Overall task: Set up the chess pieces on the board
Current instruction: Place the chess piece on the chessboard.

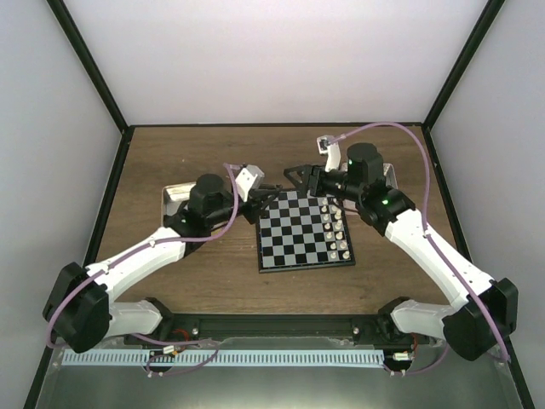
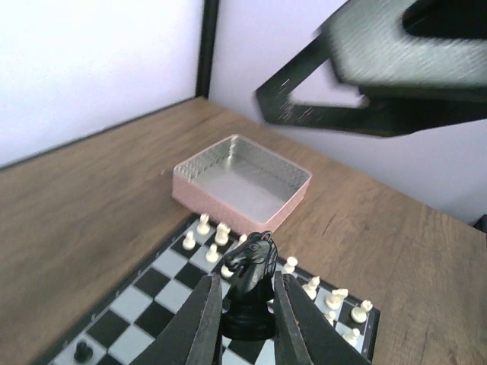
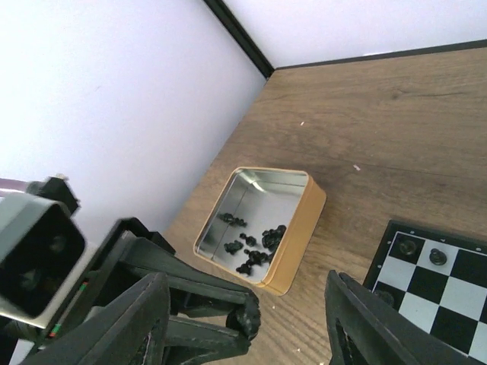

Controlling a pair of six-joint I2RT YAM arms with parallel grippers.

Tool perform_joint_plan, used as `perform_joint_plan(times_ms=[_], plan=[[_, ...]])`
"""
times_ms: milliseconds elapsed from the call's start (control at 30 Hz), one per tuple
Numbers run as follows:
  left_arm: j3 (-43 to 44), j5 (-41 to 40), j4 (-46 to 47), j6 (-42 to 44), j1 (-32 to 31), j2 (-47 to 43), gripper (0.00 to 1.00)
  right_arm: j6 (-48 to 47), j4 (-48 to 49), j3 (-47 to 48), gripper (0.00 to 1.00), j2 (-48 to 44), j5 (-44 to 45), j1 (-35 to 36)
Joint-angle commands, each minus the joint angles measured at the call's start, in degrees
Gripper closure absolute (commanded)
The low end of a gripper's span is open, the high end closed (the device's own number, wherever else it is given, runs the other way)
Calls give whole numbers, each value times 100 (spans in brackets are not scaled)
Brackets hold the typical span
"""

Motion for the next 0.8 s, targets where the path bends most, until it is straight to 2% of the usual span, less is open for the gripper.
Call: perform_joint_plan(times_ms=[0, 133, 333, 467, 767], plan=[[-166, 386, 837, 946, -145, -225, 95, -377, -356, 86, 43, -40, -560, -23], [-447, 573, 1413, 1519, -230, -320, 95, -415, -642, 127, 43, -18, -575, -23], [-438, 592, 1450, 1903, -260, -273, 95, -414, -547, -60, 46, -94, -1163, -27], [-443, 595, 1510, 1939, -271, -240, 95, -375, -469, -135, 52, -47, -1350, -23], [-474, 647, 1511, 2015, -287, -228, 95, -243, -288, -235, 72, 38, -1551, -23]])
